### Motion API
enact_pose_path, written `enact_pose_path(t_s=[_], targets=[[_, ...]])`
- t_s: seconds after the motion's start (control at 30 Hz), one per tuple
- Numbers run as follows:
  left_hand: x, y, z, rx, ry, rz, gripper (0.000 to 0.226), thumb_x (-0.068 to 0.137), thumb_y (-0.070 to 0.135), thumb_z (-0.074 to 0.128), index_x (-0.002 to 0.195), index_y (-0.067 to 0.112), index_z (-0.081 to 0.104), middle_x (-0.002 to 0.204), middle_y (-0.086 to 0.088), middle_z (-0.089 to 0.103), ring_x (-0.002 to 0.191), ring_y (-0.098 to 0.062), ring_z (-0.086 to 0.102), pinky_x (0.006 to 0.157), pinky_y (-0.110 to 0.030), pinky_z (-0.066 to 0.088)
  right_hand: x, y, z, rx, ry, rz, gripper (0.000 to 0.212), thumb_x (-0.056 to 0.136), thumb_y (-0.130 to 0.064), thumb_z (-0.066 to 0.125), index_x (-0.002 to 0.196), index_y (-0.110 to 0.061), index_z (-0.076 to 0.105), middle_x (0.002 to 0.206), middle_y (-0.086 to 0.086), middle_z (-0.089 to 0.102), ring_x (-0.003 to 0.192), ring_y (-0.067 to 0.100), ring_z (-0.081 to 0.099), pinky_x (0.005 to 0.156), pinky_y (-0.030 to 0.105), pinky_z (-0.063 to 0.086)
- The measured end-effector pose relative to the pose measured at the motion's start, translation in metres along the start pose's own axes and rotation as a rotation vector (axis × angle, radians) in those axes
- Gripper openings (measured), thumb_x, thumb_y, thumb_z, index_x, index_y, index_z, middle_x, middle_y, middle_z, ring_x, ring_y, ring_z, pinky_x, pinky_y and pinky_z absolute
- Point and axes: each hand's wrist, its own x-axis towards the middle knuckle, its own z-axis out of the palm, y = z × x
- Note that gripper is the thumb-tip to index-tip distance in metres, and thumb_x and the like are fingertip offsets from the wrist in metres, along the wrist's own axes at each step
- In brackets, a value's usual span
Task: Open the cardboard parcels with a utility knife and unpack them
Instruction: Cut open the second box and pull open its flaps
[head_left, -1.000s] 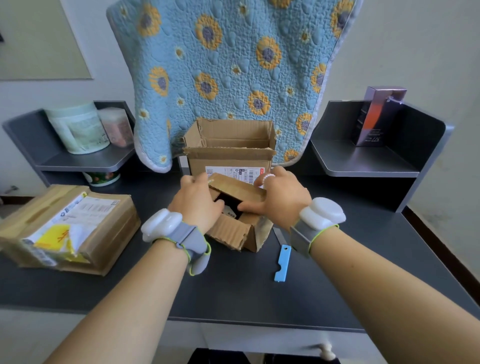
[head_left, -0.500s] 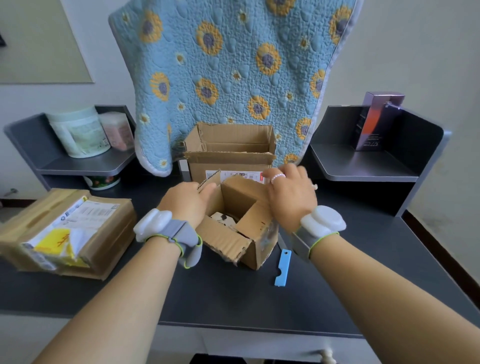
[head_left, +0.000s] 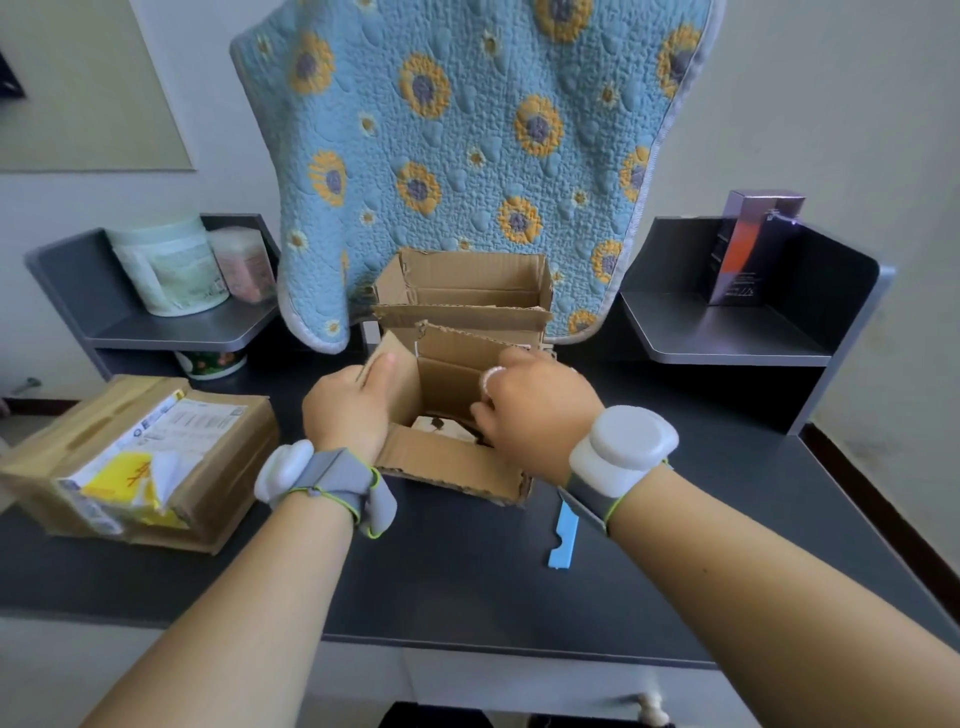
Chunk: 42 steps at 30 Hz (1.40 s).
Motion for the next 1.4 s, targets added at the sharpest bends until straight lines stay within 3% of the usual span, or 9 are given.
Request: enact_pose_path(t_s=[0.1, 0.23, 0.43, 0.63, 0.8, 0.97, 1.1, 1.33, 1.4], targets=[[-0.001, -0.003, -0.004, 0.005, 0.067, 0.009, 0.053, 0.091, 0.037, 0.05, 0.046, 0.014, 0.036, 0.051, -0.004, 0.039, 0.065, -0.029, 0.04, 0.063, -0.033, 0.028, -0.003, 0.007, -0.012, -0.09, 0.005, 0.078, 0.018, 0.086, -0.007, 0.049, 0.099, -0.008, 0.062, 0.104, 0.01, 0.053, 0.108, 0.031, 0.049, 0.087, 0.041, 0.043], [-0.009, 0.002, -0.005, 0.005, 0.108, 0.069, 0.051, 0.092, 0.036, 0.049, 0.047, 0.016, 0.036, 0.053, -0.006, 0.042, 0.065, -0.028, 0.041, 0.062, -0.03, 0.027, -0.006, 0.001, -0.009, -0.451, 0.017, 0.054, 0.028, 0.088, -0.009, 0.042, 0.106, -0.012, 0.064, 0.113, 0.012, 0.06, 0.115, 0.032, 0.036, 0.097, 0.046, 0.029], [-0.02, 0.014, -0.004, 0.039, 0.124, 0.231, 0.05, 0.092, 0.033, 0.05, 0.05, 0.011, 0.035, 0.05, 0.002, 0.035, 0.06, -0.024, 0.036, 0.054, -0.029, 0.012, 0.011, -0.003, 0.001, -0.205, -0.373, -0.005, 0.029, 0.097, -0.015, 0.039, 0.116, -0.009, 0.059, 0.123, 0.012, 0.061, 0.112, 0.031, 0.057, 0.082, 0.035, 0.043], [-0.029, 0.024, -0.002, 0.011, 0.134, 0.332, 0.046, 0.092, 0.027, 0.052, 0.052, 0.011, 0.037, 0.049, 0.006, 0.031, 0.055, -0.021, 0.033, 0.053, -0.027, 0.012, 0.022, -0.002, 0.002, -0.375, -0.587, -0.064, 0.037, 0.099, -0.02, 0.042, 0.132, -0.005, 0.046, 0.136, 0.01, 0.052, 0.123, 0.026, 0.051, 0.095, 0.031, 0.041], [-0.029, 0.025, -0.002, 0.004, 0.136, 0.323, 0.045, 0.092, 0.027, 0.052, 0.053, 0.01, 0.039, 0.049, 0.007, 0.032, 0.057, -0.022, 0.036, 0.054, -0.027, 0.013, 0.026, 0.003, 0.008, -0.309, -0.518, -0.031, 0.051, 0.09, -0.006, 0.052, 0.139, -0.007, 0.038, 0.14, 0.01, 0.048, 0.125, 0.028, 0.05, 0.094, 0.032, 0.043], [-0.027, 0.021, -0.003, -0.003, 0.134, 0.301, 0.045, 0.093, 0.027, 0.052, 0.053, 0.012, 0.037, 0.05, 0.006, 0.032, 0.059, -0.023, 0.037, 0.054, -0.027, 0.013, 0.024, 0.011, 0.019, -0.162, -0.314, -0.008, 0.028, 0.087, -0.014, 0.053, 0.115, -0.01, 0.053, 0.116, 0.011, 0.063, 0.104, 0.031, 0.061, 0.074, 0.032, 0.045], [-0.021, 0.019, -0.004, 0.013, 0.119, 0.271, 0.047, 0.093, 0.03, 0.049, 0.051, 0.016, 0.034, 0.05, 0.005, 0.032, 0.06, -0.023, 0.037, 0.054, -0.028, 0.013, 0.023, 0.012, 0.019, -0.068, -0.242, 0.005, 0.026, 0.085, -0.018, 0.054, 0.11, -0.013, 0.054, 0.106, 0.008, 0.064, 0.095, 0.029, 0.062, 0.068, 0.03, 0.045], [-0.011, 0.003, -0.002, 0.075, 0.091, 0.171, 0.046, 0.095, 0.03, 0.045, 0.053, 0.014, 0.035, 0.057, -0.003, 0.038, 0.067, -0.027, 0.04, 0.061, -0.03, 0.025, 0.027, 0.007, -0.006, 0.184, -0.014, -0.031, 0.026, 0.087, -0.02, 0.053, 0.112, -0.016, 0.06, 0.107, 0.005, 0.065, 0.097, 0.024, 0.06, 0.083, 0.037, 0.053], [-0.011, 0.002, -0.002, 0.08, 0.069, 0.166, 0.037, 0.094, 0.027, 0.046, 0.061, 0.011, 0.045, 0.066, -0.008, 0.048, 0.075, -0.034, 0.048, 0.064, -0.031, 0.029, 0.029, 0.005, -0.011, 0.287, 0.073, -0.016, 0.024, 0.088, -0.022, 0.055, 0.111, -0.017, 0.062, 0.107, 0.005, 0.066, 0.096, 0.023, 0.061, 0.083, 0.036, 0.052]])
